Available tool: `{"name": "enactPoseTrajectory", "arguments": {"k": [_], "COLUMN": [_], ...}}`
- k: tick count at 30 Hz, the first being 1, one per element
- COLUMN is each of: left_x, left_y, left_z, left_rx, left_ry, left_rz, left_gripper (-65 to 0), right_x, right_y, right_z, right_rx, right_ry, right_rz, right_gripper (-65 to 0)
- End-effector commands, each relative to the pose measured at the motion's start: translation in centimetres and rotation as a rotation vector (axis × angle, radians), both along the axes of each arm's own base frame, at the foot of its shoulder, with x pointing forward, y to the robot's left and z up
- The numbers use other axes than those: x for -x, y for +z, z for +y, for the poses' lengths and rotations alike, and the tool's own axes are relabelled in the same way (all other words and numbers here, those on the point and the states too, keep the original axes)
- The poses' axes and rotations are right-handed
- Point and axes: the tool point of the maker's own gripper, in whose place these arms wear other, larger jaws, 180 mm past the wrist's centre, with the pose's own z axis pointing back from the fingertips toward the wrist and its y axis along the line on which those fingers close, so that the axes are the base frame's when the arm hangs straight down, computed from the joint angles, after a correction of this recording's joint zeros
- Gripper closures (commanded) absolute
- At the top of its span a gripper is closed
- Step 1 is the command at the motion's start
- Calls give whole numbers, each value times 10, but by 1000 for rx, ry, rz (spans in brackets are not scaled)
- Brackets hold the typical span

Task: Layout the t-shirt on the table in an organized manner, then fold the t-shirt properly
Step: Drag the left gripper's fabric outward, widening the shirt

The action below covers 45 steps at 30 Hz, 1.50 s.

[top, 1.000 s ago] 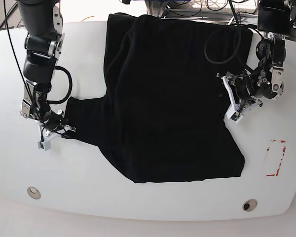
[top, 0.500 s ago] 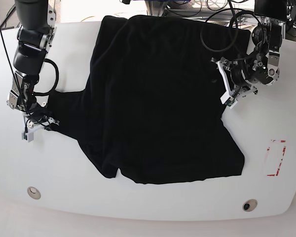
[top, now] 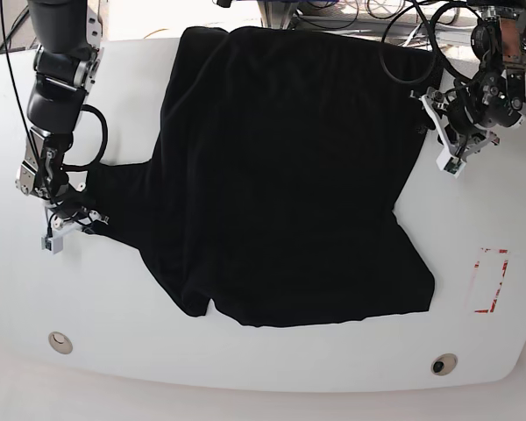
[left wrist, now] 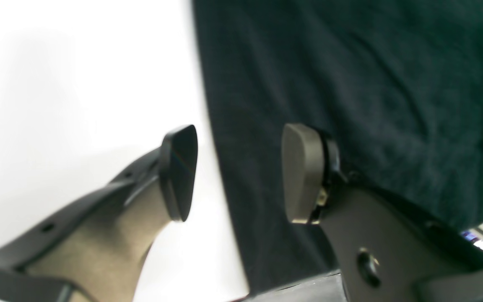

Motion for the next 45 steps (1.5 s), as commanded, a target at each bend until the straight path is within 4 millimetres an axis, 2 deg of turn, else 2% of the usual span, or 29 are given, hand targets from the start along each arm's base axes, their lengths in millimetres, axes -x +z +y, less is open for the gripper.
{"name": "enactPoseTrajectory", "arguments": {"k": [1, 4, 8, 13, 22, 34, 42, 45], "left_x": [-1, 1, 15, 23, 51, 75, 77, 66], "left_y": [10, 10, 4, -1, -20, -44, -52, -52], "left_z": [20, 25, 31, 30, 14, 25, 25, 12], "left_rx": [-46, -54, -75, -71, -30, -23, -11, 6], "left_ry": [11, 21, 10, 9, 5, 50, 60, 22], "left_rz": [-19, -15, 25, 49, 120, 219, 235, 218], "left_gripper": [-306, -307, -307, -307, -307, -307, -288, -212], "right_x": [4, 4, 3, 2, 2, 3, 3, 3], "right_y": [-5, -6, -6, -9, -8, -8, -8, -8], "right_z": [4, 5, 6, 14, 13, 13, 13, 13], "right_rx": [7, 5, 2, -8, -9, -11, -11, -13], "right_ry": [21, 21, 21, 29, 27, 25, 25, 23], "right_rz": [51, 51, 50, 52, 50, 50, 50, 48], "right_gripper": [0, 0, 0, 0, 0, 0, 0, 0]}}
